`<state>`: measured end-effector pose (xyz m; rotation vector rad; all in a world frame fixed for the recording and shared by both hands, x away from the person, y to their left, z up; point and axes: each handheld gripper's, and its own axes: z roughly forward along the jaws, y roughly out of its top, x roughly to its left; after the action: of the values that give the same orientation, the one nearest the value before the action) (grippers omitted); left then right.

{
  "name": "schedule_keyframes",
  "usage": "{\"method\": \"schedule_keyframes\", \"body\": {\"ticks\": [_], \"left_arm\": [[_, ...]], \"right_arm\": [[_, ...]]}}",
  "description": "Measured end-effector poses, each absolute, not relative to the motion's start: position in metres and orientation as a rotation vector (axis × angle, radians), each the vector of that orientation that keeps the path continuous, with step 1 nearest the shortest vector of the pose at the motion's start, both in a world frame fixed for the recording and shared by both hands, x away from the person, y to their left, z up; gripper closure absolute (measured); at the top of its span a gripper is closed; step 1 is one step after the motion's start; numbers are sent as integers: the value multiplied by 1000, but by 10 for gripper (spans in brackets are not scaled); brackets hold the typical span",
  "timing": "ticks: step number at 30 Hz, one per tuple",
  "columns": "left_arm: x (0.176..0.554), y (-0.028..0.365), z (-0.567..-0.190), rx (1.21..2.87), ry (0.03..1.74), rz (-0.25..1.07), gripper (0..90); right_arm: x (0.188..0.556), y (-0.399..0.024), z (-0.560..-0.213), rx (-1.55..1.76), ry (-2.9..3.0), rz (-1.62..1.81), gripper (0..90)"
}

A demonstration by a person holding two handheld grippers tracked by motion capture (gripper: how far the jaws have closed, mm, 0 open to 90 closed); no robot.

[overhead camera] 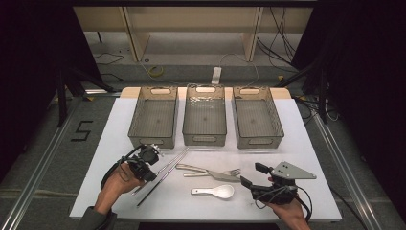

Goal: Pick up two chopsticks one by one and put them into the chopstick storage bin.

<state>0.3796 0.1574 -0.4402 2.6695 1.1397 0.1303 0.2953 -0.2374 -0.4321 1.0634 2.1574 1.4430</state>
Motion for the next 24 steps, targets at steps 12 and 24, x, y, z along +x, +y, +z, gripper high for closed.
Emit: {"method": "schedule_keyframes", "body": {"ticks": [12,24], "left_arm": [[378,166,-408,2476,1076,140,847],[391,179,-401,2353,1091,146,847]], "right_arm": [[295,-238,-432,1067,2152,1455,267],[296,-239,-433,1071,2148,1456,267]]}}
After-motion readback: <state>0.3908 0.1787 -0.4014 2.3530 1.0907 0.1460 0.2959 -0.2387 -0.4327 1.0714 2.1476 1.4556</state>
